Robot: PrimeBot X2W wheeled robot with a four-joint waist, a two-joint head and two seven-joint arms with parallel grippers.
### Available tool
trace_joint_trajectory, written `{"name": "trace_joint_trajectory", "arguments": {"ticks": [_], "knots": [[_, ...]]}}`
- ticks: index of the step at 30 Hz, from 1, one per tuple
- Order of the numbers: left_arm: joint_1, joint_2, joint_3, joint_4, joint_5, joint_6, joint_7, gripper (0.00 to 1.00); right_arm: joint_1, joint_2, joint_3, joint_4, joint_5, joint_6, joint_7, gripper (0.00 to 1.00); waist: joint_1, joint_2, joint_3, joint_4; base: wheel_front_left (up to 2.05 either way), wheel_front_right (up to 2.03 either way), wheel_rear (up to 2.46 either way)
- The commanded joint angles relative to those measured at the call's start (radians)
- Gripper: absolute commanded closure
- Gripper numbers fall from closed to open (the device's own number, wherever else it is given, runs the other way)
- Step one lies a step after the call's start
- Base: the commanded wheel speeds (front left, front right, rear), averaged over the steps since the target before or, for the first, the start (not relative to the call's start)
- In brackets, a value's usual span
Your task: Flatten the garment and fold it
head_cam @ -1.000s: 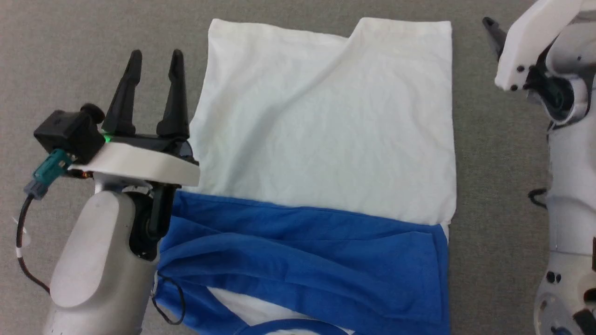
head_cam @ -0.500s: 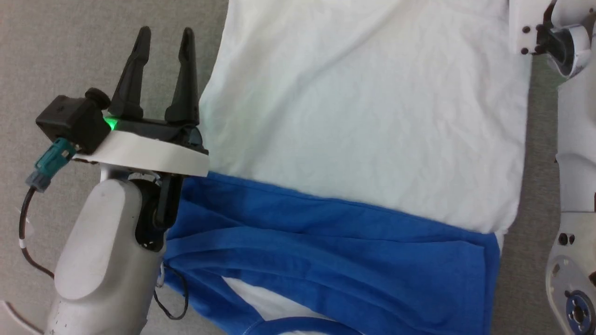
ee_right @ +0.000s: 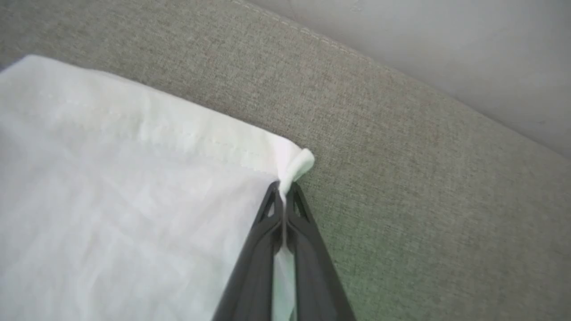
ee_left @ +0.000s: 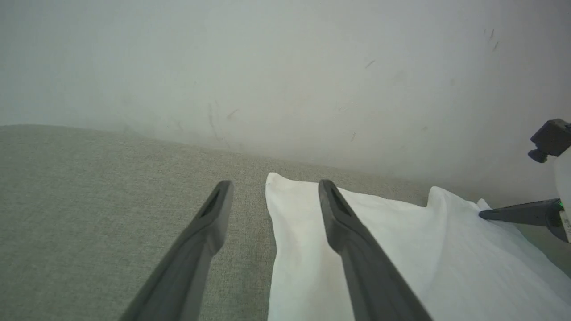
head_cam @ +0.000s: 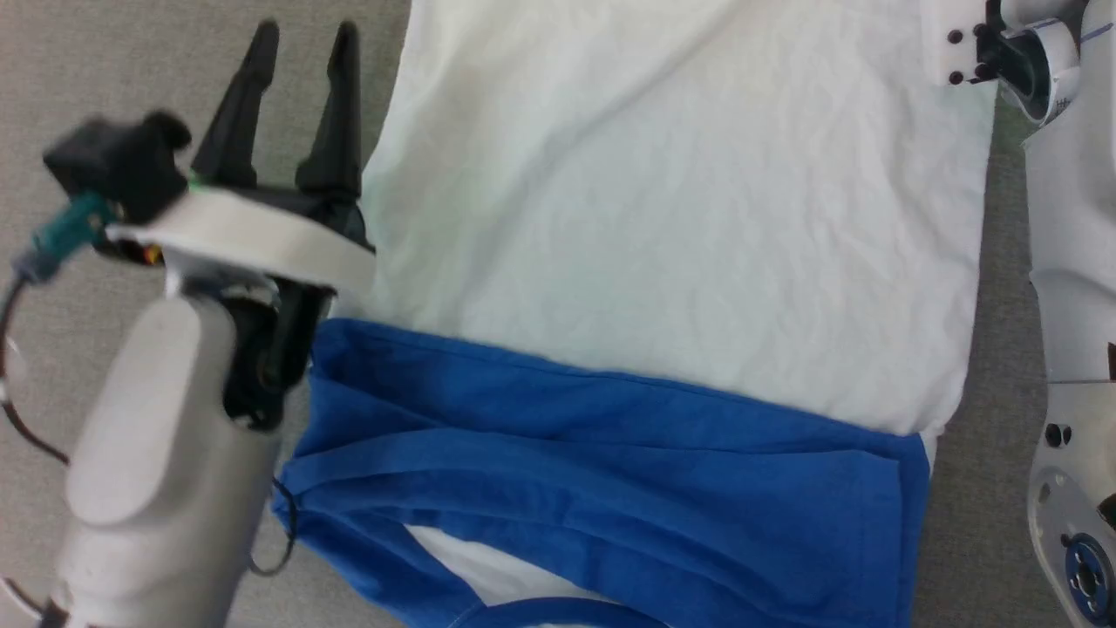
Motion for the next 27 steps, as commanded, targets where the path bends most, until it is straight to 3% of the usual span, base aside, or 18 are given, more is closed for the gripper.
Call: {"name": "trace_joint_trajectory", "arguments": {"ticks": [1, 7, 12, 15, 21, 26, 27], "knots": [[-0.045, 0.012, 0.003, 0.003, -0.008, -0.009, 0.023, 0.00, 0.013, -0.011, 0.004, 0.015, 0.008, -0.001, 0.003, 1.00, 0.0001, 0.0000, 0.000, -0.013, 0.00, 0.00, 0.00], [-0.279, 0.072, 0.003, 0.090, -0.069, -0.017, 0.286, 0.00, -0.017, 0.004, 0.076, -0.006, 0.080, -0.001, -0.041, 1.00, 0.0001, 0.0000, 0.013, -0.071, 0.00, 0.00, 0.00], [-0.452, 0.112, -0.066, 0.234, -0.080, -0.025, 0.560, 0.00, -0.036, 0.017, 0.139, -0.021, 0.154, -0.001, -0.073, 1.00, 0.0001, 0.0000, 0.032, -0.123, 0.00, 0.00, 0.00], [-0.531, 0.128, -0.113, 0.312, -0.052, -0.004, 0.695, 0.00, -0.042, 0.020, 0.181, -0.028, 0.191, -0.001, -0.084, 1.00, 0.0001, 0.0000, 0.045, -0.145, 0.00, 0.00, 0.00], [-0.611, 0.163, -0.195, 0.420, 0.028, 0.022, 0.839, 0.00, -0.052, 0.021, 0.265, -0.054, 0.266, -0.001, -0.100, 1.00, 0.0001, 0.0000, 0.065, -0.180, 0.00, 0.00, 0.00], [-0.605, 0.172, -0.217, 0.489, 0.038, 0.042, 0.899, 0.00, -0.059, 0.013, 0.322, -0.089, 0.314, -0.001, -0.107, 1.00, 0.0001, 0.0000, 0.078, -0.194, 0.00, 0.00, 0.00], [-0.599, 0.172, -0.220, 0.503, 0.034, 0.045, 0.919, 0.22, -0.059, 0.010, 0.329, -0.095, 0.322, -0.001, -0.107, 1.00, 0.0001, 0.0000, 0.079, -0.195, 0.00, 0.00, 0.00]]}}
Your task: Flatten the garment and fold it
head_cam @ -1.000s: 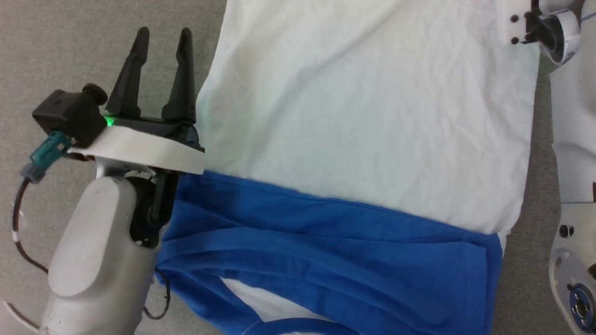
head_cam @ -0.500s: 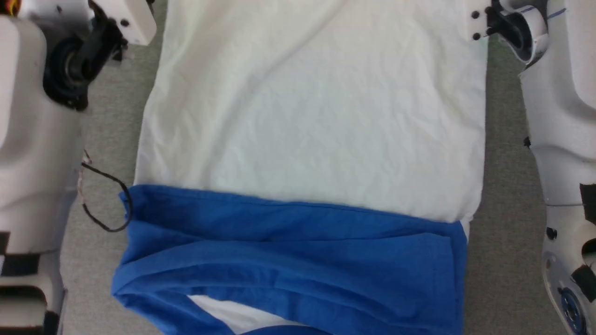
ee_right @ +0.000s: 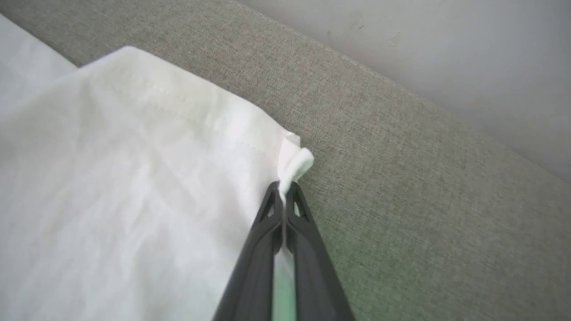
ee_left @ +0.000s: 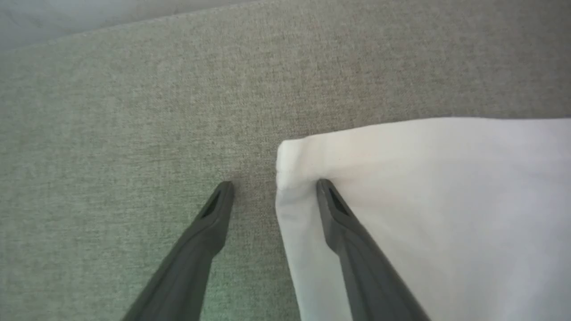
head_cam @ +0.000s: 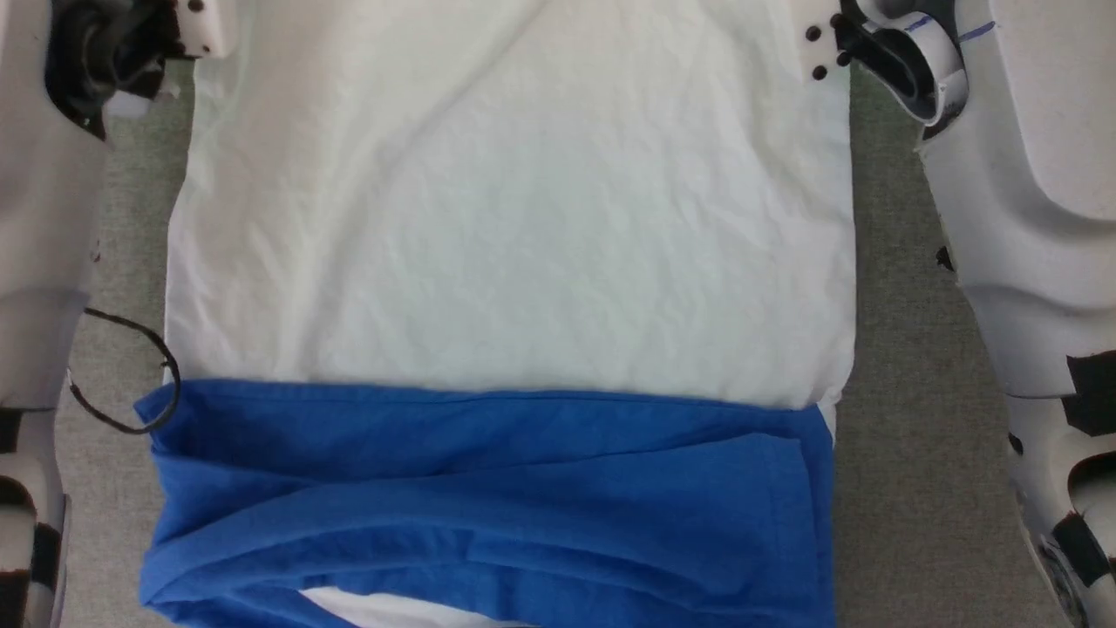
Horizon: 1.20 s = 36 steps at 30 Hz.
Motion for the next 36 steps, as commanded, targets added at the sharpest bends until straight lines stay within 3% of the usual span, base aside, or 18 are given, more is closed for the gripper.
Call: {"name": "trace_joint_trajectory", "arguments": {"ticks": [1, 2, 6, 9, 22, 29, 34, 36], "knots": [[0.032, 0.000, -0.016, 0.036, -0.006, 0.006, 0.031, 0.80, -0.015, -0.007, 0.008, -0.008, 0.011, -0.001, -0.003, 1.00, 0.0001, 0.0000, 0.005, -0.004, 0.00, 0.00, 0.00], [0.037, -0.005, -0.010, 0.041, -0.022, 0.004, 0.043, 1.00, -0.016, -0.011, 0.013, -0.012, 0.017, -0.001, -0.003, 1.00, 0.0001, 0.0000, 0.006, -0.003, 0.00, 0.00, 0.00], [0.049, -0.026, 0.028, 0.031, -0.082, -0.008, 0.032, 1.00, -0.020, -0.032, 0.017, -0.023, 0.027, -0.001, -0.009, 1.00, 0.0001, 0.0000, 0.006, 0.008, 0.00, 0.00, 0.00], [0.044, -0.026, 0.063, 0.014, -0.099, -0.004, -0.032, 1.00, -0.022, -0.036, 0.000, -0.026, 0.028, -0.001, -0.031, 1.00, 0.0001, 0.0000, 0.003, 0.014, 0.00, 0.00, 0.00], [-0.034, -0.001, 0.130, 0.015, -0.008, 0.042, -0.414, 1.00, -0.073, -0.009, -0.129, -0.010, -0.020, -0.001, -0.227, 1.00, 0.0001, 0.0000, -0.051, 0.029, 0.00, 0.00, 0.00], [-0.049, -0.011, 0.137, 0.073, -0.014, -0.023, -0.560, 1.00, -0.092, 0.013, -0.189, 0.032, -0.037, -0.001, -0.316, 1.00, 0.0001, 0.0000, -0.119, 0.034, 0.00, 0.00, 0.00], [0.004, -0.008, 0.124, 0.085, -0.038, -0.103, -0.605, 1.00, -0.042, 0.009, -0.157, 0.040, 0.002, -0.001, -0.342, 1.00, 0.0001, 0.0000, -0.196, 0.045, 0.00, 0.00, 0.00], [0.021, -0.009, 0.125, 0.082, -0.047, -0.114, -0.615, 1.00, -0.021, 0.001, -0.142, 0.037, 0.017, -0.001, -0.343, 1.00, 0.0001, 0.0000, -0.214, 0.048, 0.00, 0.00, 0.00]]}}
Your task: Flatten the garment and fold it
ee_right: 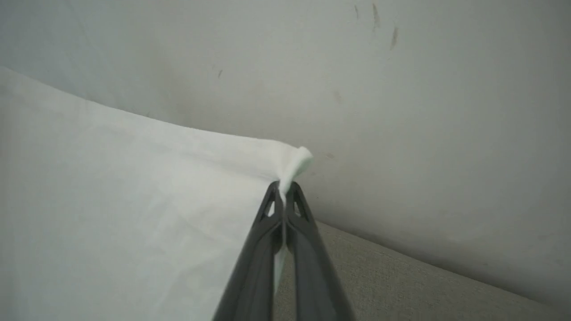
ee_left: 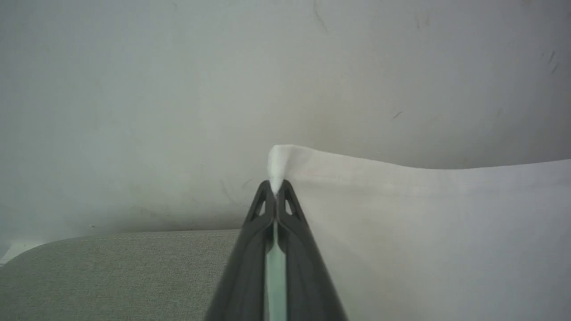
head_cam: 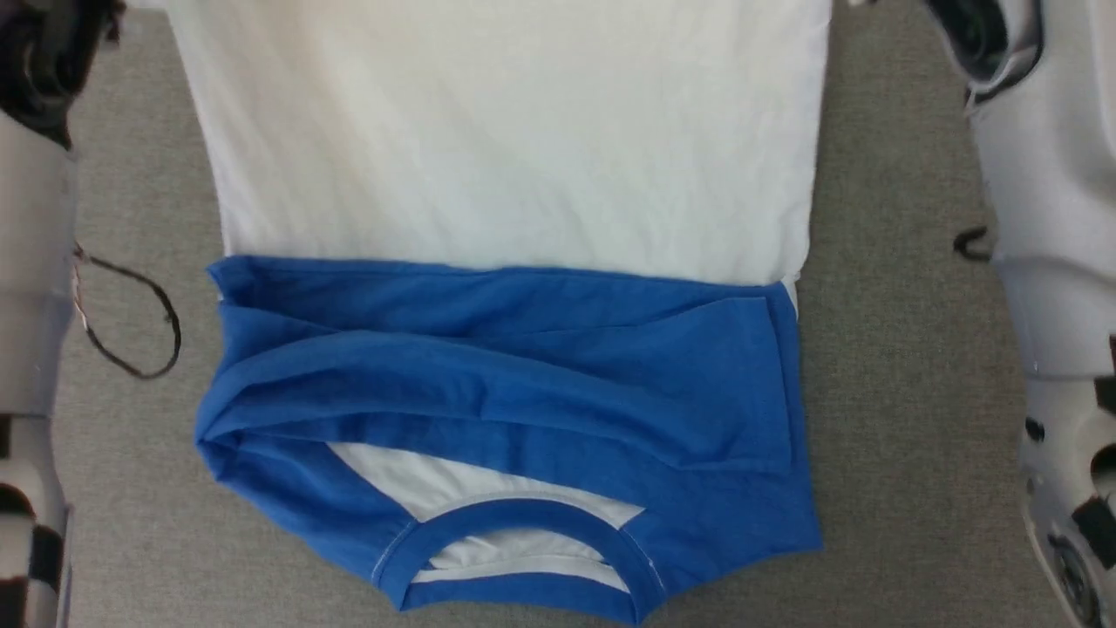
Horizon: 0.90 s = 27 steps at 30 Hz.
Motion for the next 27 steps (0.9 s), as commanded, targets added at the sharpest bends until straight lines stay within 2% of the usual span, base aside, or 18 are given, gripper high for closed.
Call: {"name": "trace_joint_trajectory", "arguments": {"ticks": [1, 5, 9, 11, 17, 22, 27], "knots": [[0.026, 0.000, -0.002, -0.001, -0.005, -0.007, -0.009, 1.00, 0.033, -0.010, 0.006, -0.002, 0.015, -0.001, -0.005, 1.00, 0.0000, 0.0000, -0.069, 0.016, 0.00, 0.00, 0.00], [0.123, -0.007, -0.024, -0.034, -0.027, -0.045, -0.028, 1.00, 0.163, -0.052, 0.048, -0.056, 0.110, -0.001, 0.000, 1.00, 0.0000, 0.0000, -0.161, 0.038, 0.00, 0.00, 0.00], [0.246, -0.008, -0.055, -0.093, -0.037, -0.052, -0.015, 1.00, 0.330, -0.075, 0.058, -0.142, 0.230, -0.001, 0.025, 1.00, 0.0000, 0.0000, -0.252, 0.056, 0.00, 0.00, 0.00], [0.315, -0.010, -0.062, -0.135, -0.047, -0.038, -0.002, 1.00, 0.420, -0.088, 0.049, -0.196, 0.277, -0.001, 0.036, 1.00, 0.0000, 0.0000, -0.292, 0.068, 0.00, 0.00, 0.00], [0.536, -0.009, -0.036, -0.308, -0.085, 0.059, -0.010, 1.00, 0.666, -0.090, -0.015, -0.353, 0.348, -0.001, 0.054, 1.00, 0.0000, 0.0000, -0.390, 0.090, 0.00, 0.00, 0.00], [0.750, 0.001, 0.005, -0.481, -0.114, 0.155, -0.039, 1.00, 0.838, -0.055, -0.079, -0.454, 0.357, -0.001, 0.053, 1.00, 0.0000, 0.0000, -0.451, 0.087, 0.00, 0.00, 0.00], [0.961, 0.018, 0.034, -0.606, -0.142, 0.221, -0.053, 1.00, 0.977, -0.021, -0.118, -0.511, 0.345, -0.001, 0.056, 1.00, 0.0000, 0.0000, -0.474, 0.083, 0.00, 0.00, 0.00]]}}
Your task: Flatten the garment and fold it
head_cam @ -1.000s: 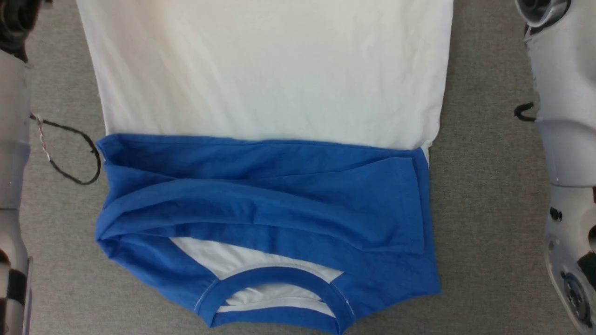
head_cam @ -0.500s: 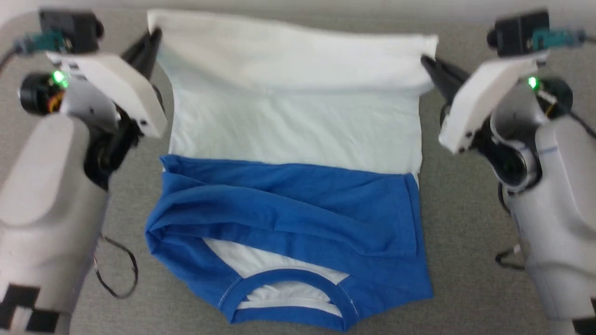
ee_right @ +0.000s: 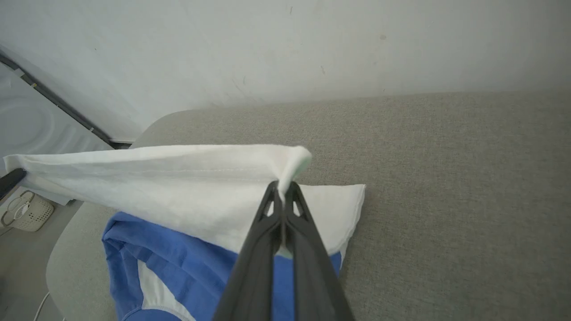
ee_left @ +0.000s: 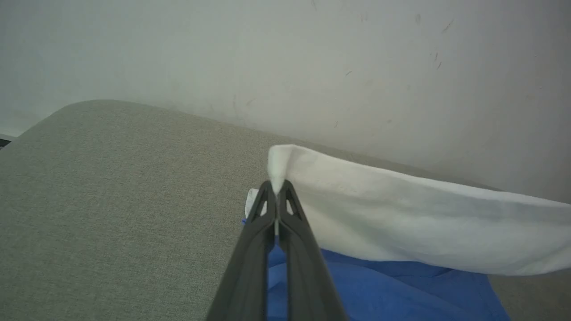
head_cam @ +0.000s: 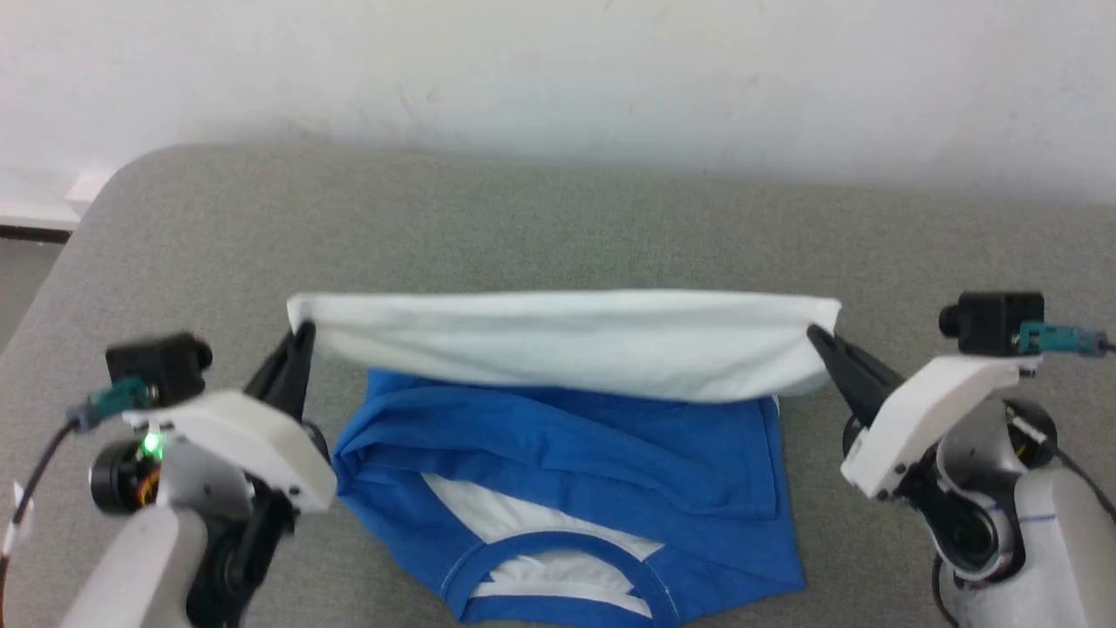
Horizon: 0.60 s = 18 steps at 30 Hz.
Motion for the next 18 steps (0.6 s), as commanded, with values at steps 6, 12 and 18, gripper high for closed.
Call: {"name": "trace_joint_trajectory", "arguments": {"ticks": [6, 12, 18], "knots": [[0.153, -0.003, 0.022, -0.042, -0.038, 0.033, -0.028, 1.00, 0.090, 0.029, -0.031, -0.007, -0.013, -0.001, -0.007, 1.00, 0.0004, 0.0000, -0.017, -0.001, 0.00, 0.00, 0.00], [0.244, -0.021, 0.032, -0.005, -0.075, 0.039, -0.045, 1.00, 0.161, 0.040, -0.037, 0.027, -0.015, -0.001, -0.005, 1.00, 0.0004, 0.0000, -0.006, -0.004, 0.00, 0.00, 0.00], [0.274, -0.032, 0.025, 0.038, -0.090, 0.057, -0.027, 1.00, 0.214, 0.042, -0.034, 0.054, -0.039, -0.001, 0.030, 1.00, 0.0004, 0.0000, 0.000, -0.002, 0.00, 0.00, 0.00]]}}
